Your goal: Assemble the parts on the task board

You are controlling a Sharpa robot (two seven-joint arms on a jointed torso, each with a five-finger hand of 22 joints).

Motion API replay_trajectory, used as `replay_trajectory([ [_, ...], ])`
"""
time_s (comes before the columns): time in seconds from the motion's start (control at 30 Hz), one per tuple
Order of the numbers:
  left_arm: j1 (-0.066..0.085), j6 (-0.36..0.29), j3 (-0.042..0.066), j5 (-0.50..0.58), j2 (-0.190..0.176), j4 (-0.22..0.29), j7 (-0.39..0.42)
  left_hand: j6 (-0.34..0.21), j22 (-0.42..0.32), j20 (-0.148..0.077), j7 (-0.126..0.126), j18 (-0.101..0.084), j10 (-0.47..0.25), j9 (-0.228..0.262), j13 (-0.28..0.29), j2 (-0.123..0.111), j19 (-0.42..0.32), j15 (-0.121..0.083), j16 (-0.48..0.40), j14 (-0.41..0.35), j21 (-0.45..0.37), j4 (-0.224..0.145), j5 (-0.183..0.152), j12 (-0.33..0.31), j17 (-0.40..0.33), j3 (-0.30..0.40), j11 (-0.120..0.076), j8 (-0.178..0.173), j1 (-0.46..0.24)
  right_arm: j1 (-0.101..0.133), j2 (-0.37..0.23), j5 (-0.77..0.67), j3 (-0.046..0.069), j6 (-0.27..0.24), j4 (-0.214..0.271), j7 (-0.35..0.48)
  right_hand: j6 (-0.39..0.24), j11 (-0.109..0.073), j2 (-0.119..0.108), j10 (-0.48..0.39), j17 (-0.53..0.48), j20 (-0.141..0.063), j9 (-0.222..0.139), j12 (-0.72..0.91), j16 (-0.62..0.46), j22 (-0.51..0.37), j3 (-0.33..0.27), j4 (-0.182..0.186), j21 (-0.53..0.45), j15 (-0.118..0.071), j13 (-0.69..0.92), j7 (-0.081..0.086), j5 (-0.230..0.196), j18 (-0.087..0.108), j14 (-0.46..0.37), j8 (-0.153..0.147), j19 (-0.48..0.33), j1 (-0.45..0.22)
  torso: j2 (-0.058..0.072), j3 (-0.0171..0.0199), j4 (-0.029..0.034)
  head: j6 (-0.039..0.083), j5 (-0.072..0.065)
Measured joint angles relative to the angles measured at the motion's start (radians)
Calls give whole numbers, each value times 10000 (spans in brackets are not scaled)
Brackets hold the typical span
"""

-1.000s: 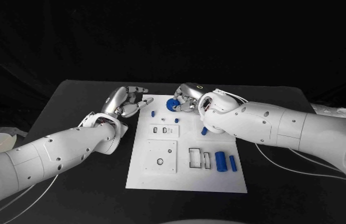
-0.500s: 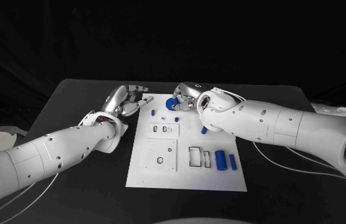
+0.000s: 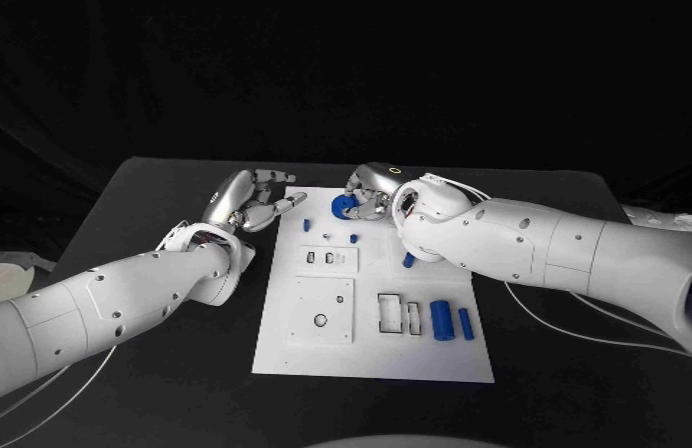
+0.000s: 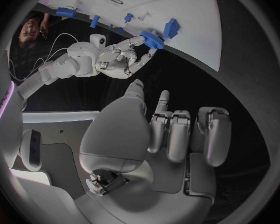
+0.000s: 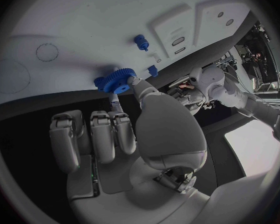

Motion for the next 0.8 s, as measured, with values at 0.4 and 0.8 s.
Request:
replay_trajectory([
  [0.4, 1, 0, 0, 0, 7, -9, -4, 0, 0, 0, 0, -1, 0, 0, 0, 0, 0, 0, 0, 0, 0, 0, 0, 0, -1, 0, 0, 0, 0, 1, 14, -27, 9, 105, 6, -49, -140, 0, 0, 0, -1, 0, -21, 0, 0, -1, 24, -24, 0, 0, -1, -33, -173, 0, 0, -115, 0, 0, 1, 3, -6, 9, -28],
  [0.8, 1, 0, 0, 0, 11, -20, -5, 0, 0, 0, 0, 0, 0, 0, 0, 0, 0, 0, 0, 0, 0, 0, 0, 0, -1, 0, 0, 0, 0, -1, -6, -38, 17, 233, 63, -112, -428, -1, 3, -1, -1, 0, -50, 0, 0, -2, 25, -24, 0, -1, -2, -108, -386, 0, 0, -331, 0, 0, 8, 3, -2, 7, -56],
])
